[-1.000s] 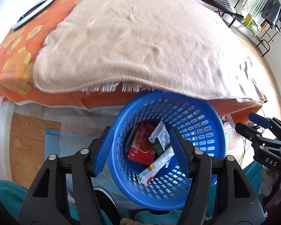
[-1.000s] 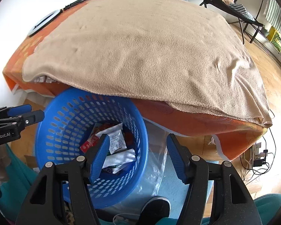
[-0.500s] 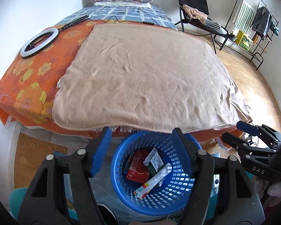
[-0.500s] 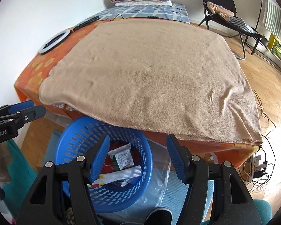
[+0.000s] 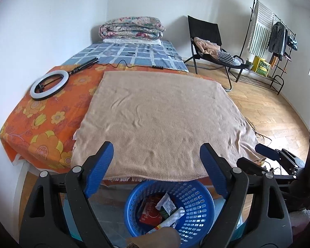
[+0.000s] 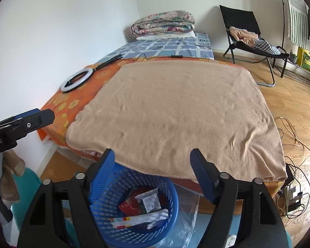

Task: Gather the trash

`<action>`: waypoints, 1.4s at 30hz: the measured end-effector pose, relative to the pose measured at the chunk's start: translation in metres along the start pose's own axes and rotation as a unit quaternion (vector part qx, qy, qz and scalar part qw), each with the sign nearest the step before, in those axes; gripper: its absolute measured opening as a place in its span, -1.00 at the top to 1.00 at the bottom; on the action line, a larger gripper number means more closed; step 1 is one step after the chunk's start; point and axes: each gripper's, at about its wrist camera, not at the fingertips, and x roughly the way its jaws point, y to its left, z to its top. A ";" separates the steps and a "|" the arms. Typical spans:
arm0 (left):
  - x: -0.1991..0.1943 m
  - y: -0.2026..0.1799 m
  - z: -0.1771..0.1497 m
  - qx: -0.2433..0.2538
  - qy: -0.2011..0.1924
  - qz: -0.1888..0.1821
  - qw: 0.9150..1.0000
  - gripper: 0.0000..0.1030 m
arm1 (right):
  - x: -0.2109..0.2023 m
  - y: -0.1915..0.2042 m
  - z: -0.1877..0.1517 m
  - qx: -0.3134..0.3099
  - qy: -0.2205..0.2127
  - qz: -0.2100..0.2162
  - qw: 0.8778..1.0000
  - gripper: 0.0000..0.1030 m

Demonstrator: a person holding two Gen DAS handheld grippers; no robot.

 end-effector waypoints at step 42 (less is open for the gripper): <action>-0.032 0.003 0.024 -0.008 -0.052 0.021 0.998 -0.98 | -0.030 -0.007 0.033 0.026 -0.039 0.008 0.999 -0.55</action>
